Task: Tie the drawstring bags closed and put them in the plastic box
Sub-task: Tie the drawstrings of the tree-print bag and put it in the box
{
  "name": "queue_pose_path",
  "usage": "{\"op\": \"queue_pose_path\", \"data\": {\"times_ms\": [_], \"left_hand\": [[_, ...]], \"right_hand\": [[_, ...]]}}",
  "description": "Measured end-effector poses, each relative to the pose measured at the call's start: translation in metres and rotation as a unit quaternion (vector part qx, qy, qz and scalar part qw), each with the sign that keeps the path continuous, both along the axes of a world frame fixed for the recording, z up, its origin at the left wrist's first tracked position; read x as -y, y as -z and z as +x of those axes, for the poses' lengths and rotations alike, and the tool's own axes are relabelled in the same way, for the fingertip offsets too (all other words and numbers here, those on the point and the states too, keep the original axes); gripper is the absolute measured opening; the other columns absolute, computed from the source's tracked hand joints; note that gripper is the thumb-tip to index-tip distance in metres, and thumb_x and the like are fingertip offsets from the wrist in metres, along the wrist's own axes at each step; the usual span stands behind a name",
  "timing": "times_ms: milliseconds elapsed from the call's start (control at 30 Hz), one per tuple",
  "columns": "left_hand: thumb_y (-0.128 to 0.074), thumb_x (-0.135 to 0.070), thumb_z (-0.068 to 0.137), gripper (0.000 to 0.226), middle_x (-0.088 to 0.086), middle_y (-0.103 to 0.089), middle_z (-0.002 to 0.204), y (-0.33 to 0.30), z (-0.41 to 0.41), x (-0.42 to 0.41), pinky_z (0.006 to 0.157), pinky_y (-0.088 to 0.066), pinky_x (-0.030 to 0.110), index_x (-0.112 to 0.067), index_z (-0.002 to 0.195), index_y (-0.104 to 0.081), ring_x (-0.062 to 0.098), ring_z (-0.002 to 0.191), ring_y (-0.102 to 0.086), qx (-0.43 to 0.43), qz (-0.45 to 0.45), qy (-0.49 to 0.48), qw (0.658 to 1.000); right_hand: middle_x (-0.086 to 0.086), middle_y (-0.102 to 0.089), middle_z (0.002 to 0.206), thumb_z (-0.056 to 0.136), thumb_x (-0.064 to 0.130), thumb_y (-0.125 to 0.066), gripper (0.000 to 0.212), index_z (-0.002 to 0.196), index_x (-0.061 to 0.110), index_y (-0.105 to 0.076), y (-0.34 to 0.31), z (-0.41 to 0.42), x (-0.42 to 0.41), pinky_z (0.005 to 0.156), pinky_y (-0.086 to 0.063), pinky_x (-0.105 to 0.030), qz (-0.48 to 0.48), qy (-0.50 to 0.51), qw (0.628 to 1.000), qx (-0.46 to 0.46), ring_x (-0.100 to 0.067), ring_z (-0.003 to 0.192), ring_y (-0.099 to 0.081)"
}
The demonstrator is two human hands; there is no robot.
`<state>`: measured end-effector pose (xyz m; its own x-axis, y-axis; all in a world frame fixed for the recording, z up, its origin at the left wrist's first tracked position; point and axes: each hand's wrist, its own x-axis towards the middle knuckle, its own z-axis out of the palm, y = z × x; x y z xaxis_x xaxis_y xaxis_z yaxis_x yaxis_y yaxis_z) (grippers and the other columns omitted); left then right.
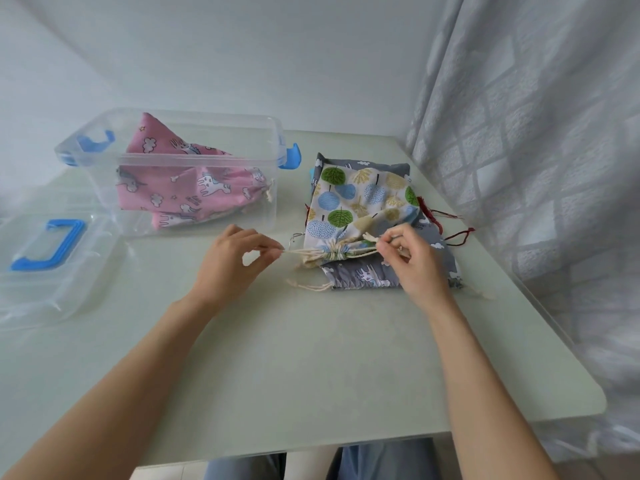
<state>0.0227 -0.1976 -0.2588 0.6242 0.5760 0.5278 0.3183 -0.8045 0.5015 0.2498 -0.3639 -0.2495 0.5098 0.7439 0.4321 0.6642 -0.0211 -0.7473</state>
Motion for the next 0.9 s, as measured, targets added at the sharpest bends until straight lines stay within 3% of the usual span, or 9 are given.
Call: {"op": "queue_pose_path", "data": {"times_ms": [100, 200, 300, 433, 567, 667, 733, 800, 900], "left_hand": [[-0.064, -0.014, 0.087, 0.048, -0.013, -0.055, 0.104, -0.007, -0.007, 0.004, 0.079, -0.035, 0.002, -0.031, 0.128, -0.047, 0.0, 0.093, -0.046, 0.054, -0.201, 0.042, 0.977], [-0.049, 0.005, 0.089, 0.053, -0.007, -0.055, 0.109, -0.012, -0.007, 0.002, 0.079, -0.038, 0.01, -0.026, 0.132, -0.043, -0.001, 0.088, -0.047, 0.106, -0.315, 0.02, 0.943], [-0.045, -0.011, 0.097, 0.024, -0.005, -0.064, 0.097, -0.017, -0.013, -0.008, 0.069, -0.042, 0.011, -0.016, 0.117, -0.058, -0.005, 0.073, -0.054, 0.146, -0.305, -0.018, 0.941], [-0.047, -0.014, 0.097, 0.016, -0.005, -0.068, 0.087, -0.031, -0.023, -0.011, 0.065, -0.049, 0.015, -0.017, 0.099, -0.063, 0.0, 0.067, -0.061, 0.258, -0.338, 0.012, 0.905], [-0.053, -0.022, 0.094, 0.015, -0.016, -0.072, 0.082, -0.04, -0.032, -0.012, 0.072, -0.049, 0.015, -0.029, 0.092, -0.066, 0.003, 0.076, -0.066, 0.305, -0.32, 0.013, 0.897], [-0.056, -0.024, 0.092, 0.014, -0.016, -0.069, 0.076, -0.042, -0.035, -0.012, 0.061, -0.044, 0.014, -0.033, 0.089, -0.067, -0.002, 0.067, -0.057, 0.303, -0.302, -0.015, 0.903], [-0.057, -0.021, 0.092, 0.012, -0.009, -0.061, 0.072, -0.043, -0.034, -0.012, 0.057, -0.043, 0.016, -0.029, 0.093, -0.066, 0.0, 0.061, -0.053, 0.317, -0.313, -0.024, 0.895], [-0.056, -0.021, 0.092, 0.031, -0.001, -0.062, 0.087, -0.041, -0.03, -0.01, 0.064, -0.05, 0.02, -0.028, 0.122, -0.052, 0.007, 0.07, -0.061, 0.313, -0.359, -0.003, 0.879], [-0.06, -0.027, 0.089, 0.072, 0.002, -0.051, 0.121, -0.025, -0.016, -0.003, 0.087, -0.051, 0.03, -0.025, 0.147, -0.017, 0.016, 0.096, -0.062, 0.149, -0.359, 0.002, 0.921]], "right_hand": [[0.012, -0.063, 0.082, 0.09, 0.026, -0.059, 0.007, 0.088, 0.02, -0.059, -0.011, -0.008, -0.004, 0.065, -0.042, -0.01, 0.024, 0.069, 0.997, 0.011, -0.002, 0.077, -0.059], [0.003, -0.066, 0.092, 0.093, 0.016, -0.054, 0.012, 0.095, 0.011, -0.065, -0.031, -0.021, -0.016, 0.065, -0.041, -0.004, 0.05, 0.08, 0.996, -0.01, 0.001, 0.078, -0.057], [0.005, -0.067, 0.092, 0.093, 0.01, -0.052, 0.018, 0.1, 0.01, -0.069, -0.051, -0.047, -0.036, 0.062, -0.04, -0.005, 0.016, 0.025, 1.0, 0.008, 0.006, 0.073, -0.056], [0.015, -0.058, 0.075, 0.084, 0.022, -0.069, 0.022, 0.104, 0.013, -0.07, -0.058, -0.093, -0.068, 0.061, -0.038, -0.005, -0.09, -0.091, 0.991, 0.034, 0.007, 0.062, -0.051], [-0.001, -0.064, 0.102, 0.071, 0.032, -0.08, 0.046, 0.111, 0.013, -0.066, -0.043, -0.118, -0.094, 0.075, -0.043, -0.022, -0.211, -0.139, 0.96, 0.122, -0.012, 0.078, -0.054], [0.0, -0.07, 0.092, 0.078, 0.025, -0.075, 0.025, 0.1, 0.014, -0.071, -0.036, -0.122, -0.1, 0.073, -0.044, -0.02, -0.177, -0.133, 0.965, 0.141, -0.009, 0.078, -0.06], [0.013, -0.067, 0.068, 0.086, 0.021, -0.067, 0.008, 0.086, 0.015, -0.072, -0.038, -0.121, -0.098, 0.057, -0.038, -0.01, -0.132, -0.143, 0.979, 0.065, 0.003, 0.059, -0.054], [0.013, -0.064, 0.061, 0.089, 0.015, -0.062, 0.011, 0.082, 0.017, -0.07, -0.042, -0.116, -0.095, 0.051, -0.037, -0.01, -0.103, -0.174, 0.974, -0.098, 0.001, 0.05, -0.049], [0.001, -0.067, 0.07, 0.092, 0.008, -0.055, 0.014, 0.087, 0.012, -0.068, -0.05, -0.102, -0.085, 0.052, -0.044, -0.015, -0.082, -0.192, 0.949, -0.235, -0.003, 0.053, -0.051]]}}
